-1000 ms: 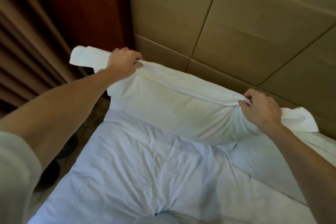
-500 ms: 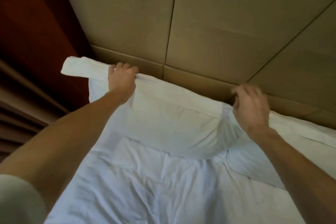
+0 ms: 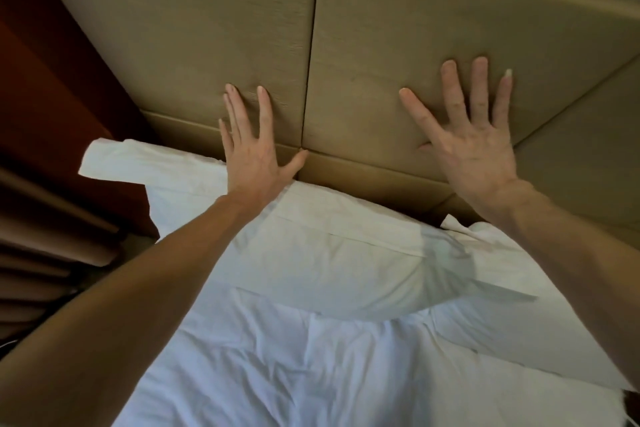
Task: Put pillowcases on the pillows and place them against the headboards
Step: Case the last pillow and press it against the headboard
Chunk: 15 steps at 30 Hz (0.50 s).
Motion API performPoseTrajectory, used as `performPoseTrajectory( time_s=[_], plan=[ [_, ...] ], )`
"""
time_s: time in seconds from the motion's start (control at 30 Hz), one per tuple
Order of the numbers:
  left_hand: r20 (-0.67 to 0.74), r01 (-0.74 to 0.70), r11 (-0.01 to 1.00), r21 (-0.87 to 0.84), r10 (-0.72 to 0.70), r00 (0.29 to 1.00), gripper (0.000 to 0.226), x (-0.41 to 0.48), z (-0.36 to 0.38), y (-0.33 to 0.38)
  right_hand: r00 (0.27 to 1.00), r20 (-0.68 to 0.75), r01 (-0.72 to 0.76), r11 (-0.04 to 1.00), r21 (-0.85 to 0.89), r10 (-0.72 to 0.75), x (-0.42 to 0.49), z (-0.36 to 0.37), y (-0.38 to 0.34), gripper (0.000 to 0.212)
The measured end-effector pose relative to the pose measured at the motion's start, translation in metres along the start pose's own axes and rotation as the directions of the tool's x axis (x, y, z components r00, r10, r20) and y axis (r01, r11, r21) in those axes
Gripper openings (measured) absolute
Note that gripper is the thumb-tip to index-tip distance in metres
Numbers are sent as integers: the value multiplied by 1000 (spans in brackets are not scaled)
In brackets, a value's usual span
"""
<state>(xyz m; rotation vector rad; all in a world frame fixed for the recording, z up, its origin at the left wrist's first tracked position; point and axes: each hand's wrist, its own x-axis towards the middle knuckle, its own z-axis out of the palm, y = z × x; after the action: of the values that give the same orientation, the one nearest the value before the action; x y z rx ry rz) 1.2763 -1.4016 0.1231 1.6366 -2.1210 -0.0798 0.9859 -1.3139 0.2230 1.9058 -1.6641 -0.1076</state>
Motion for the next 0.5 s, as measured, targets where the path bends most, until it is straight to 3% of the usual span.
performPoseTrajectory(
  time_s=[0.23,0.3,0.37,0.43,0.5],
  plan=[
    [121,-114,989,96,102,987,107,-25,-22,-9,998,-16,-64,998,-3,64,-11,-16,-25,110],
    [188,-281,951,130,254,949,93,-46,-17,-1,998,37,-50,998,39,49,-22,-17,-30,108],
    [375,-482,861,164,398,837,86,-68,-3,11,995,96,-22,999,44,17,-33,-21,-28,104],
    [509,-591,777,218,426,748,83,-82,17,26,994,88,64,998,24,-66,-49,-17,-24,78],
    [516,-548,792,271,361,777,74,-89,36,41,966,81,242,969,39,-245,-76,4,-24,42]
  ],
)
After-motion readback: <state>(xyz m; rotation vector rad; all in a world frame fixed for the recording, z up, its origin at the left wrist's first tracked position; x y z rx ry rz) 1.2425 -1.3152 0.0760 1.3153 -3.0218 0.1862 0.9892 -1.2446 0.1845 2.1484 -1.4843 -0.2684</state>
